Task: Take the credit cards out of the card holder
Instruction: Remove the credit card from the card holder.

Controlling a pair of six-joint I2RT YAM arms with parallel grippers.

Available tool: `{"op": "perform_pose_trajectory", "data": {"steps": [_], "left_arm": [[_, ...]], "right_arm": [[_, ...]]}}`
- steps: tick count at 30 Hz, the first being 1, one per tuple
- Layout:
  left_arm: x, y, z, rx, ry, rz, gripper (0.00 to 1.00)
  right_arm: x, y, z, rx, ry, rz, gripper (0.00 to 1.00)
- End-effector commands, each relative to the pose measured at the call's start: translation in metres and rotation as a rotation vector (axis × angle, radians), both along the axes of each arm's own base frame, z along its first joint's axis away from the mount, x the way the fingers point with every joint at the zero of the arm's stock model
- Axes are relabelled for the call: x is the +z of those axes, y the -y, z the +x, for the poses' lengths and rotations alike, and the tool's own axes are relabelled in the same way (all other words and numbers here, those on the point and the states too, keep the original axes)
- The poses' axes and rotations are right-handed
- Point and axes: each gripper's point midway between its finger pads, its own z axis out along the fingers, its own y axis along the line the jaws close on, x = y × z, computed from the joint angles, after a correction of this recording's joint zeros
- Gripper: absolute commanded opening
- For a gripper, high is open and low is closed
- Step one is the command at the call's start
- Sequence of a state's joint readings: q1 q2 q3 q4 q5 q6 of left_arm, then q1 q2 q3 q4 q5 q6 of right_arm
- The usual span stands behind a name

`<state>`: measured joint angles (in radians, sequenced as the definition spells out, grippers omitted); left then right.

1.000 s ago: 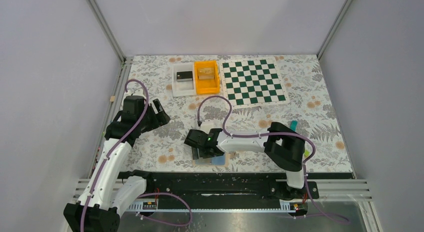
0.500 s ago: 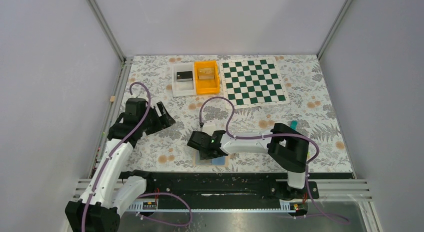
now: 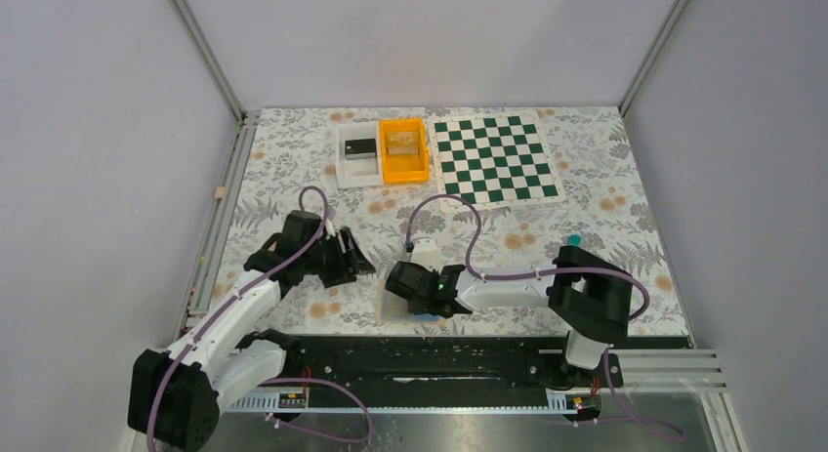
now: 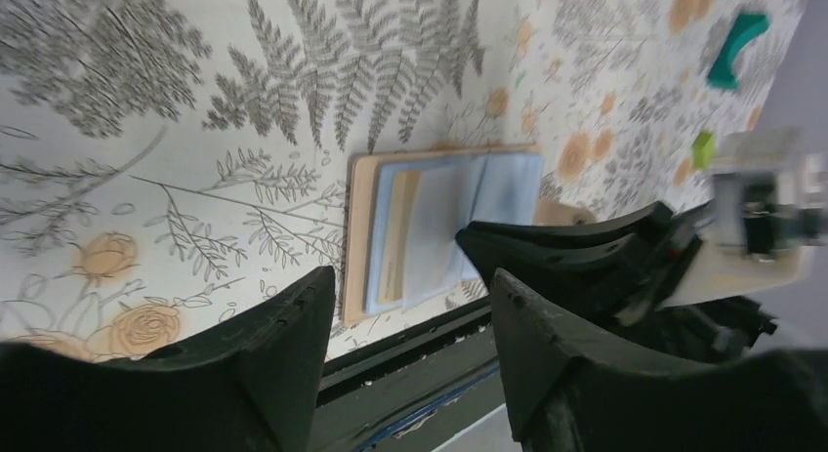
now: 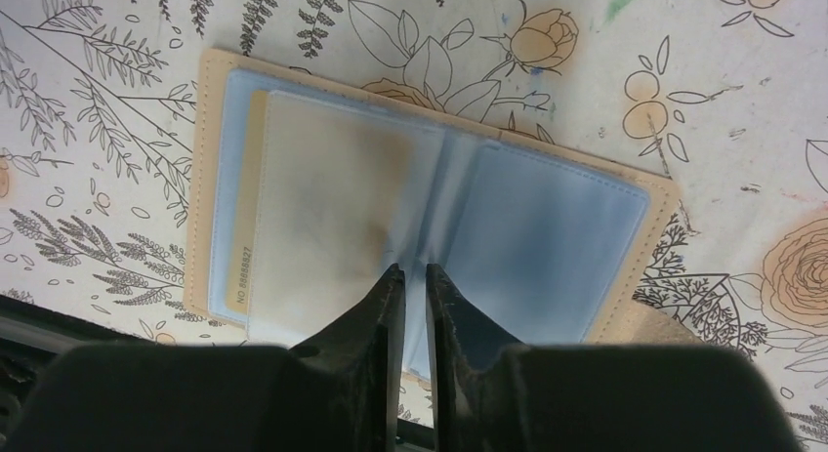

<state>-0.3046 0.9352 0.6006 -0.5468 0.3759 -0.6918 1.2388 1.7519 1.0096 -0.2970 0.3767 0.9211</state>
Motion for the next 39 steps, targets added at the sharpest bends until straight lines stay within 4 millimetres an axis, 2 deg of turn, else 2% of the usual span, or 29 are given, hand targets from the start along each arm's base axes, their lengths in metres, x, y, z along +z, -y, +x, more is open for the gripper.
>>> {"op": "perform_pose_trajectory", "data": {"steps": [1, 6, 12, 17, 23, 29, 31, 33, 36, 39], "left_arm": [[-0.018, 0.021, -0.004, -0.025, -0.031, -0.054, 0.57], [-0.033, 0.036, -0.011, -0.067, -0.058, -0.081, 0.46], [-0.052, 0.038, -0.013, -0.084, -0.088, -0.014, 0.29], [-0.055, 0.05, -0.016, -0.116, -0.072, -0.057, 0.19], [-0.057, 0.059, -0.012, -0.122, -0.041, -0.097, 0.18], [-0.059, 0.064, -0.009, -0.133, -0.029, -0.107, 0.23], [-0.059, 0.06, -0.008, -0.12, -0.031, -0.09, 0.22], [-0.056, 0.055, -0.005, -0.088, -0.019, -0.062, 0.22], [-0.053, 0.035, 0.001, -0.006, -0.025, 0.035, 0.27], [-0.043, 0.019, 0.005, 0.041, -0.028, 0.052, 0.3]], "right_arm": [[0.001, 0.006, 0.006, -0.021, 0.039, 0.05, 0.2], [-0.008, 0.017, 0.004, -0.039, 0.026, 0.082, 0.18], [-0.011, 0.024, 0.003, -0.054, 0.025, 0.113, 0.17], [-0.014, 0.027, 0.003, -0.062, 0.021, 0.131, 0.16], [-0.017, 0.028, 0.002, -0.066, 0.013, 0.148, 0.15], [-0.015, 0.028, 0.001, -0.066, 0.01, 0.157, 0.15], [-0.006, 0.027, 0.002, -0.065, 0.013, 0.156, 0.18], [0.007, 0.026, 0.005, -0.067, 0.021, 0.15, 0.27], [0.03, 0.018, 0.01, -0.07, 0.042, 0.172, 0.37], [0.042, 0.007, 0.012, -0.076, 0.034, 0.167, 0.52]]}}
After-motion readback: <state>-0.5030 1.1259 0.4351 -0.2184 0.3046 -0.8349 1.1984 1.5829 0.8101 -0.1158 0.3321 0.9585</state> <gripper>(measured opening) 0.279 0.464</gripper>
